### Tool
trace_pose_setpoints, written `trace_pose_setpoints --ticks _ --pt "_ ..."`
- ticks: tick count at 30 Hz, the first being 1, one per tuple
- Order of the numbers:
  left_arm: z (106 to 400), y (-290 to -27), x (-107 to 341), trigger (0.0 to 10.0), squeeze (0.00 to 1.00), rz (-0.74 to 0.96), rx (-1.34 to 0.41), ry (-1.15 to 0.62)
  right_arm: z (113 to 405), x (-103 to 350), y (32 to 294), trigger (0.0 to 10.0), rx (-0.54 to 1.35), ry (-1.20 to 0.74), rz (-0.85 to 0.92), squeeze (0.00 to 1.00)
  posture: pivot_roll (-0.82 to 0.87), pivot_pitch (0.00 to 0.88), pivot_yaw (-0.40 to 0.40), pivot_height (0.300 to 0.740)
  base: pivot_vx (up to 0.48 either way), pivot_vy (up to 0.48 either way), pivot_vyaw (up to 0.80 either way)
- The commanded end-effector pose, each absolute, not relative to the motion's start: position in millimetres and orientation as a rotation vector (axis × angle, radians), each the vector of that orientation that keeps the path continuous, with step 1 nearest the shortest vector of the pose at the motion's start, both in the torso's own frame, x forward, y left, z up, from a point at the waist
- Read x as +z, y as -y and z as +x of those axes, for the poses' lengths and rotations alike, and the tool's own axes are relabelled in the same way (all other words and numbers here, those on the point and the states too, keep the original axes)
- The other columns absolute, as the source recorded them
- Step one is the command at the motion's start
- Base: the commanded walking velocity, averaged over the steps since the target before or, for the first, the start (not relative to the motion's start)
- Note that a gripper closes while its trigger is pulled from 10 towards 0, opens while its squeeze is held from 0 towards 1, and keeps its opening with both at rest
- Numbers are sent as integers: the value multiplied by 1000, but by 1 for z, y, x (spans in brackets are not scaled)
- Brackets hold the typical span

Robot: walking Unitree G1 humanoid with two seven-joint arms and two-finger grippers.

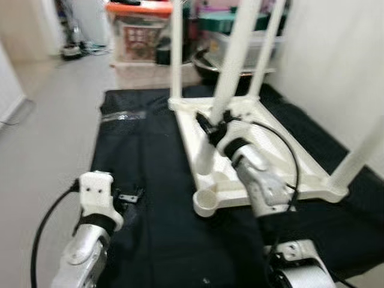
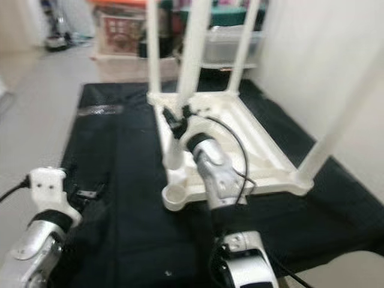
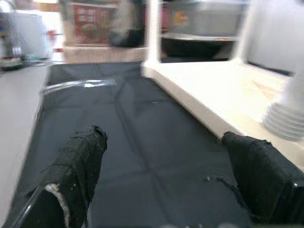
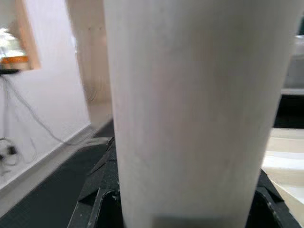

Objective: Building children table

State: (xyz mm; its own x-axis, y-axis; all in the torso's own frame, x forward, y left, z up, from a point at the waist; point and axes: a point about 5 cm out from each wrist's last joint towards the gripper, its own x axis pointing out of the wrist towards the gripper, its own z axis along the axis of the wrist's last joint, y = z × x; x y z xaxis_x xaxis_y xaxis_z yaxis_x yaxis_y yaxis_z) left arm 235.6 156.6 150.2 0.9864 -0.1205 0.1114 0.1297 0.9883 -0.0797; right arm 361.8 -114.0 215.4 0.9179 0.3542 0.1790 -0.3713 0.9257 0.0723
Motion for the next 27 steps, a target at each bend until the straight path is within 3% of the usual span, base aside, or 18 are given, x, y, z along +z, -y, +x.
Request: trace_pose_setpoints --ticks 1,11,21,27 --pt "235 -162 149 10000 0 -71 -110 100 362 221 109 10000 394 176 102 0 26 0 -54 740 0 0 -463" --pt "234 -161 147 10000 0 -64 -112 92 363 220 111 10000 394 172 94 0 28 0 -56 740 0 0 -733" --pt "234 -162 145 10000 0 -45 -115 80 362 221 116 10000 461 184 6 0 25 0 -50 740 0 0 0" --pt "237 -161 144 10000 0 -34 -115 74 352 216 101 10000 667 179 -67 0 25 0 -52 740 0 0 0"
